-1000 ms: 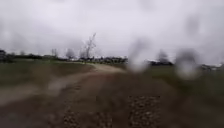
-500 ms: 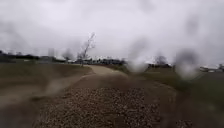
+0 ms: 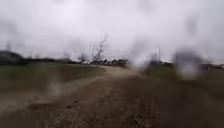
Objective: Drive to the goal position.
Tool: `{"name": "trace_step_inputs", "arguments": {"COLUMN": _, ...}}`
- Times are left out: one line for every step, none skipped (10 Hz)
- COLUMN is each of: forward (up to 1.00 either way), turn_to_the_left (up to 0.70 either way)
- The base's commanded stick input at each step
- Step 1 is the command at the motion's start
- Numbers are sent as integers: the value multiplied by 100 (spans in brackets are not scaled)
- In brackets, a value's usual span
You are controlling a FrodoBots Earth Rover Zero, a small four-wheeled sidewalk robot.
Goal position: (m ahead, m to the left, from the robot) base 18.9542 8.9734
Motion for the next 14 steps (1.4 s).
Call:
{"name": "trace_step_inputs", "arguments": {"forward": 100, "turn_to_the_left": 0}}
{"name": "trace_step_inputs", "arguments": {"forward": 100, "turn_to_the_left": 3}}
{"name": "trace_step_inputs", "arguments": {"forward": 100, "turn_to_the_left": 22}}
{"name": "trace_step_inputs", "arguments": {"forward": 100, "turn_to_the_left": 39}}
{"name": "trace_step_inputs", "arguments": {"forward": 100, "turn_to_the_left": 20}}
{"name": "trace_step_inputs", "arguments": {"forward": 100, "turn_to_the_left": 2}}
{"name": "trace_step_inputs", "arguments": {"forward": 100, "turn_to_the_left": 0}}
{"name": "trace_step_inputs", "arguments": {"forward": 100, "turn_to_the_left": 0}}
{"name": "trace_step_inputs", "arguments": {"forward": 100, "turn_to_the_left": 0}}
{"name": "trace_step_inputs", "arguments": {"forward": 100, "turn_to_the_left": 0}}
{"name": "trace_step_inputs", "arguments": {"forward": 100, "turn_to_the_left": 0}}
{"name": "trace_step_inputs", "arguments": {"forward": 100, "turn_to_the_left": 0}}
{"name": "trace_step_inputs", "arguments": {"forward": 100, "turn_to_the_left": 0}}
{"name": "trace_step_inputs", "arguments": {"forward": 100, "turn_to_the_left": 0}}
